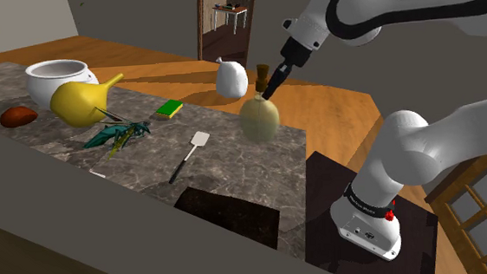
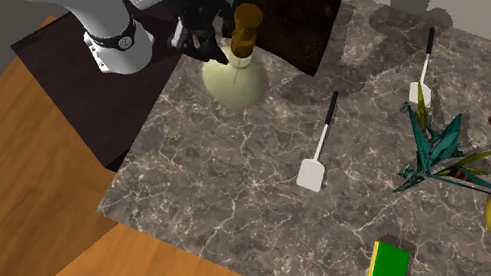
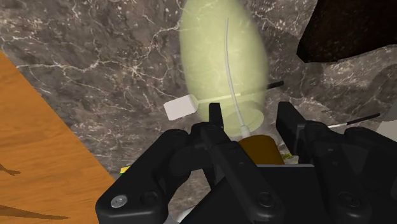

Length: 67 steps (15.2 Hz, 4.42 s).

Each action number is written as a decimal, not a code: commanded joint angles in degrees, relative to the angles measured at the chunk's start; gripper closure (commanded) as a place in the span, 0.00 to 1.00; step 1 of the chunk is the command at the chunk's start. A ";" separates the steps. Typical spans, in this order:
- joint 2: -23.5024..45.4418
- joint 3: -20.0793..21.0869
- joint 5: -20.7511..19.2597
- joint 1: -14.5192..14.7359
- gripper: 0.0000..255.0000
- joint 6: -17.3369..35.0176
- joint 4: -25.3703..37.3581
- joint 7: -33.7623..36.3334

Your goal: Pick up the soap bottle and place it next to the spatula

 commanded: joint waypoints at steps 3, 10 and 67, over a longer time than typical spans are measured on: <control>-0.26 0.17 -0.32 -0.13 1.00 -3.11 2.94 0.76; -0.28 0.36 -0.79 -0.23 1.00 -8.34 8.25 1.99; 48.84 31.15 -12.54 7.97 1.00 -18.18 72.09 43.30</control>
